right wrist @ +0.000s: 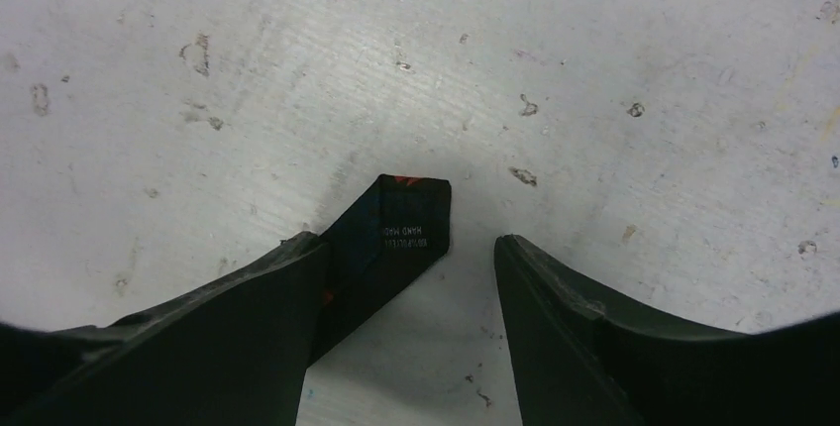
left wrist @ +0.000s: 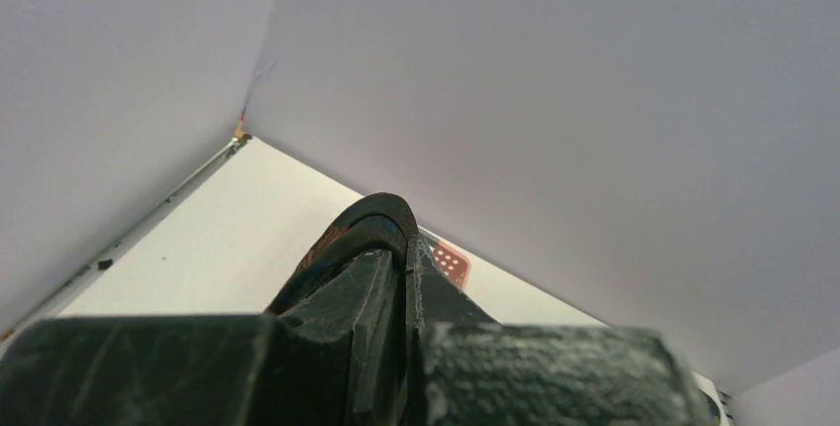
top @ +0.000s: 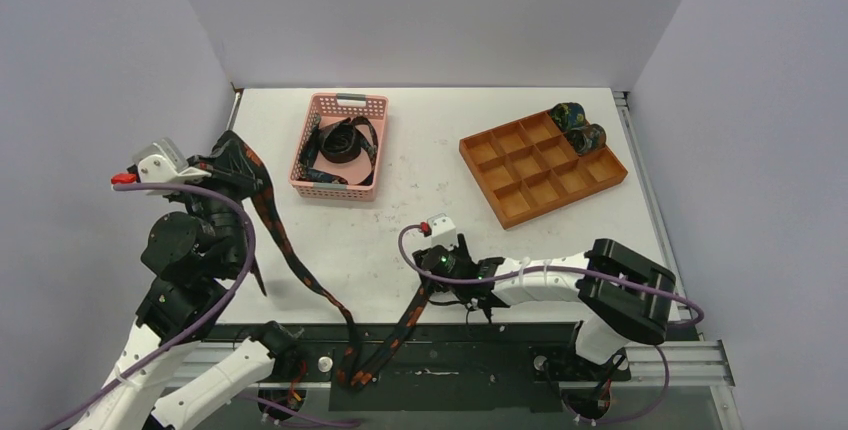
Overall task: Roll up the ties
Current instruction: Flatten out the tie at the center of the board.
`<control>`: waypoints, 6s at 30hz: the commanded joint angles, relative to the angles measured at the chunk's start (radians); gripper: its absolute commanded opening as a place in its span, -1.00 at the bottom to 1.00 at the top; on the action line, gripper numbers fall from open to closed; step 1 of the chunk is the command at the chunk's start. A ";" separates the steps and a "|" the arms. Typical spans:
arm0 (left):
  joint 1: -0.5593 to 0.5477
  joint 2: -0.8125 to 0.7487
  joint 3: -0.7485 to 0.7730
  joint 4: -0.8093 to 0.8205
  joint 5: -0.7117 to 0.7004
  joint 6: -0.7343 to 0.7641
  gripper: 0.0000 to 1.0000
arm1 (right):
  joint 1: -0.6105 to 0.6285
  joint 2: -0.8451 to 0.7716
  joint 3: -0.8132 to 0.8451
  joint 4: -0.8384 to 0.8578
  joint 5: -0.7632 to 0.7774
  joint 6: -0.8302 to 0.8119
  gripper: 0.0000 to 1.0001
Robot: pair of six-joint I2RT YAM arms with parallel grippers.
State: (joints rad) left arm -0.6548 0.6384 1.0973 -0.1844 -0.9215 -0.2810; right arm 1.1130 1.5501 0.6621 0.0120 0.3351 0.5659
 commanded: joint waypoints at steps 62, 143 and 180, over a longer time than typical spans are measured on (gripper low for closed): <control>-0.017 0.151 -0.019 0.524 2.013 0.002 -1.00 | -0.516 -0.976 0.147 0.077 -1.087 0.084 0.79; 0.108 0.799 0.360 1.067 2.103 0.187 -1.00 | -0.637 -0.610 0.069 0.759 -0.913 1.111 0.80; 0.024 0.917 0.341 1.269 2.204 0.023 -1.00 | -0.651 -0.498 0.004 1.058 -0.842 1.341 0.80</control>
State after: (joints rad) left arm -0.6174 1.5494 1.4124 1.0286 1.2640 -0.2295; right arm 0.4580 1.0584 0.6521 1.0122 -0.5037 1.9091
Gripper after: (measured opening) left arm 0.020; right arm 0.898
